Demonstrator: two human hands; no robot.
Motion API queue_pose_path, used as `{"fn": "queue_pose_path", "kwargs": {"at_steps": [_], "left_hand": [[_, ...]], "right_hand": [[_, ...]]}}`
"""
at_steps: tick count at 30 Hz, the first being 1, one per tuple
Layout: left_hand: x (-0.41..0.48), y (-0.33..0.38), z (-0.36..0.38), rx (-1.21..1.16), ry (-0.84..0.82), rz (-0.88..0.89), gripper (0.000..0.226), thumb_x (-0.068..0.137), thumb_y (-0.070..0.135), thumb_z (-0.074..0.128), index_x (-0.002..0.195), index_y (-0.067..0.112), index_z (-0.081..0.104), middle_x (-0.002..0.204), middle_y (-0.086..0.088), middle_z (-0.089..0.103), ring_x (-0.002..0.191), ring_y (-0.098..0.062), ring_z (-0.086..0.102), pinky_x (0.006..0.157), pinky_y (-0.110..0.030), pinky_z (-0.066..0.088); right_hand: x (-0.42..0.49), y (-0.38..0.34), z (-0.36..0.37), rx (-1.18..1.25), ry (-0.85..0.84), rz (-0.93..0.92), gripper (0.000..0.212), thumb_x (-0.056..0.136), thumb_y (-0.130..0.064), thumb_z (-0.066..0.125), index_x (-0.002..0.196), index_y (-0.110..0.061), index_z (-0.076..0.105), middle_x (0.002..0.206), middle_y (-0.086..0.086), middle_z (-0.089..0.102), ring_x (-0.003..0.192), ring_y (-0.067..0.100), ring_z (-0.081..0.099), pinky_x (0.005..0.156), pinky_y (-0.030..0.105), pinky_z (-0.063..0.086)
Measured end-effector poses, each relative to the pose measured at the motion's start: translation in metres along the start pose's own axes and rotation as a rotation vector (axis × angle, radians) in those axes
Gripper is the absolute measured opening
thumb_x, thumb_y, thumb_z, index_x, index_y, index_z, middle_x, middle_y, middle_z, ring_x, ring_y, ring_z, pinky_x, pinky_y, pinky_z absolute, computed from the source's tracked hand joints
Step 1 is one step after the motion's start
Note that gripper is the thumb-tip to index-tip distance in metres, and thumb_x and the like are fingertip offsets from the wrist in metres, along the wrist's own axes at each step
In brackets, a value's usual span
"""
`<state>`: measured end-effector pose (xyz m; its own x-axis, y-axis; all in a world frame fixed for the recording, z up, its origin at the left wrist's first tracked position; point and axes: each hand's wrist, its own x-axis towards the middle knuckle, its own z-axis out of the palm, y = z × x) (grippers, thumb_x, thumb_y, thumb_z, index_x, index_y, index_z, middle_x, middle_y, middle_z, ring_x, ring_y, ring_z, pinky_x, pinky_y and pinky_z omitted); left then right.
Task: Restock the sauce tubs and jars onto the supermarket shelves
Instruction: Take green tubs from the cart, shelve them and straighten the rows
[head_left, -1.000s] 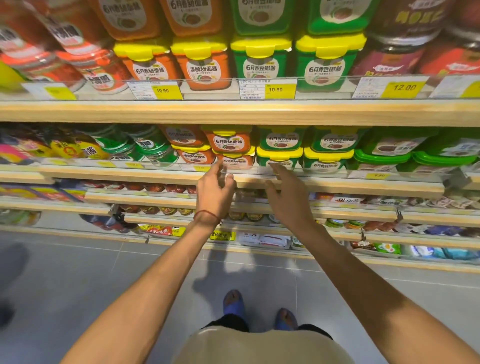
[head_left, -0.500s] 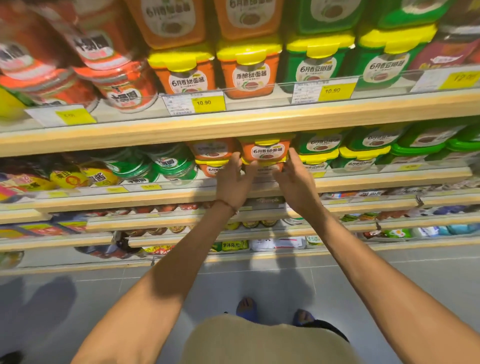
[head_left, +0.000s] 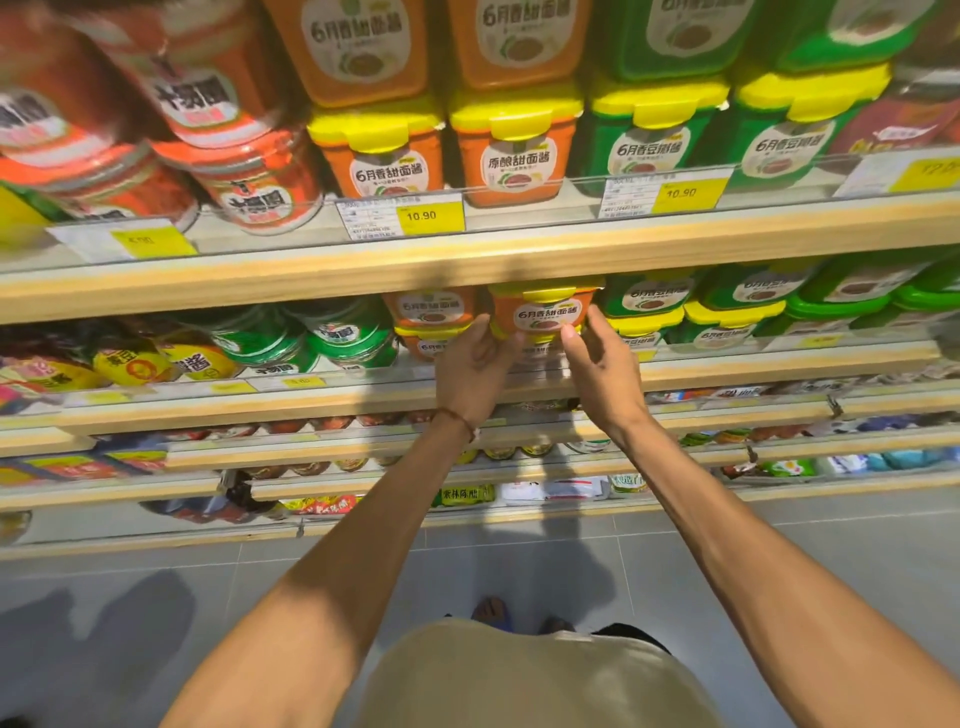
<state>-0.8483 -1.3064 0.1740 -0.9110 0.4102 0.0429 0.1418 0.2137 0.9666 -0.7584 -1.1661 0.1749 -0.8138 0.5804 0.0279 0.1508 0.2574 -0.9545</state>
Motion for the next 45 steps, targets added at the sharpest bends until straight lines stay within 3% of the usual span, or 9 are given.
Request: {"fn": "queue_pose_path", "kwargs": {"at_steps": [8, 15, 20, 26, 30, 37, 39, 42, 45], "left_hand": [[0.001, -0.003, 0.003, -0.009, -0.011, -0.056, 0.008, 0.093, 0.033, 0.073, 0.094, 0.036, 0.065, 0.085, 0.021, 0.071, 0.085, 0.014, 0.065, 0.083, -0.015, 0.050], [0.010, 0.002, 0.007, 0.150, 0.057, -0.001, 0.063, 0.080, 0.066, 0.053, 0.079, 0.003, 0.053, 0.071, -0.022, 0.059, 0.065, -0.014, 0.046, 0.064, -0.037, 0.041], [0.007, 0.010, 0.011, 0.306, 0.191, 0.032, 0.052, 0.076, 0.065, 0.043, 0.070, 0.014, 0.051, 0.057, -0.011, 0.043, 0.057, -0.016, 0.037, 0.053, -0.007, 0.029], [0.006, 0.020, 0.013, 0.199, 0.159, -0.088, 0.078, 0.063, 0.076, 0.038, 0.086, 0.007, 0.066, 0.070, -0.005, 0.052, 0.073, -0.021, 0.046, 0.060, -0.026, 0.024], [0.003, 0.022, 0.012, 0.185, 0.153, -0.133, 0.073, 0.063, 0.076, 0.040, 0.083, 0.011, 0.065, 0.068, -0.004, 0.054, 0.073, -0.021, 0.047, 0.059, -0.032, 0.028], [-0.020, 0.022, -0.004, 0.187, 0.209, -0.079, 0.045, 0.088, 0.032, 0.061, 0.122, 0.005, 0.071, 0.110, -0.005, 0.075, 0.099, -0.018, 0.067, 0.079, -0.006, 0.039], [-0.027, 0.014, -0.017, 0.254, 0.266, -0.065, 0.029, 0.093, 0.022, 0.060, 0.114, 0.011, 0.076, 0.109, -0.008, 0.077, 0.100, -0.025, 0.069, 0.076, -0.015, 0.041], [-0.027, -0.003, -0.040, 0.237, 0.303, -0.140, 0.047, 0.085, 0.035, 0.050, 0.118, 0.009, 0.070, 0.111, -0.010, 0.073, 0.099, -0.032, 0.067, 0.080, -0.032, 0.051], [-0.024, -0.006, -0.062, 0.127, 0.301, -0.170, 0.064, 0.081, 0.034, 0.056, 0.138, 0.004, 0.054, 0.117, -0.019, 0.069, 0.109, -0.037, 0.066, 0.089, -0.044, 0.053]], "right_hand": [[0.003, 0.002, -0.001, -0.099, 0.076, 0.001, 0.070, 0.095, -0.067, 0.048, 0.148, -0.021, 0.051, 0.140, -0.003, 0.063, 0.129, 0.012, 0.059, 0.109, 0.042, 0.049], [0.008, -0.001, 0.003, -0.219, 0.125, 0.008, 0.064, 0.099, -0.065, 0.044, 0.139, -0.016, 0.057, 0.120, 0.001, 0.072, 0.116, 0.024, 0.064, 0.100, 0.041, 0.052], [0.009, 0.000, 0.007, -0.269, 0.176, 0.045, 0.053, 0.104, -0.052, 0.047, 0.138, -0.013, 0.059, 0.103, 0.002, 0.074, 0.107, 0.029, 0.062, 0.081, 0.027, 0.035], [0.007, -0.010, 0.007, -0.275, 0.182, 0.099, 0.061, 0.105, -0.050, 0.048, 0.151, -0.010, 0.048, 0.133, 0.014, 0.066, 0.133, 0.037, 0.047, 0.102, 0.040, 0.039], [0.002, -0.012, 0.012, -0.246, 0.168, 0.093, 0.055, 0.104, -0.051, 0.048, 0.146, -0.016, 0.053, 0.124, 0.011, 0.070, 0.124, 0.037, 0.055, 0.098, 0.039, 0.042], [-0.034, -0.019, 0.027, -0.129, 0.198, 0.141, 0.056, 0.101, -0.028, 0.053, 0.155, -0.020, 0.041, 0.107, -0.001, 0.065, 0.113, 0.021, 0.058, 0.089, 0.027, 0.037], [-0.044, -0.026, 0.034, -0.059, 0.201, 0.137, 0.053, 0.096, -0.022, 0.053, 0.148, -0.017, 0.051, 0.104, -0.001, 0.069, 0.098, 0.011, 0.062, 0.079, 0.019, 0.042], [-0.049, -0.035, 0.050, 0.062, 0.155, 0.117, 0.050, 0.091, -0.010, 0.053, 0.141, -0.014, 0.057, 0.084, 0.000, 0.066, 0.071, -0.005, 0.054, 0.063, 0.010, 0.041], [-0.043, -0.044, 0.067, 0.106, -0.007, 0.114, 0.058, 0.094, -0.008, 0.052, 0.151, -0.016, 0.047, 0.095, 0.003, 0.064, 0.085, 0.001, 0.054, 0.074, 0.018, 0.048]]}}
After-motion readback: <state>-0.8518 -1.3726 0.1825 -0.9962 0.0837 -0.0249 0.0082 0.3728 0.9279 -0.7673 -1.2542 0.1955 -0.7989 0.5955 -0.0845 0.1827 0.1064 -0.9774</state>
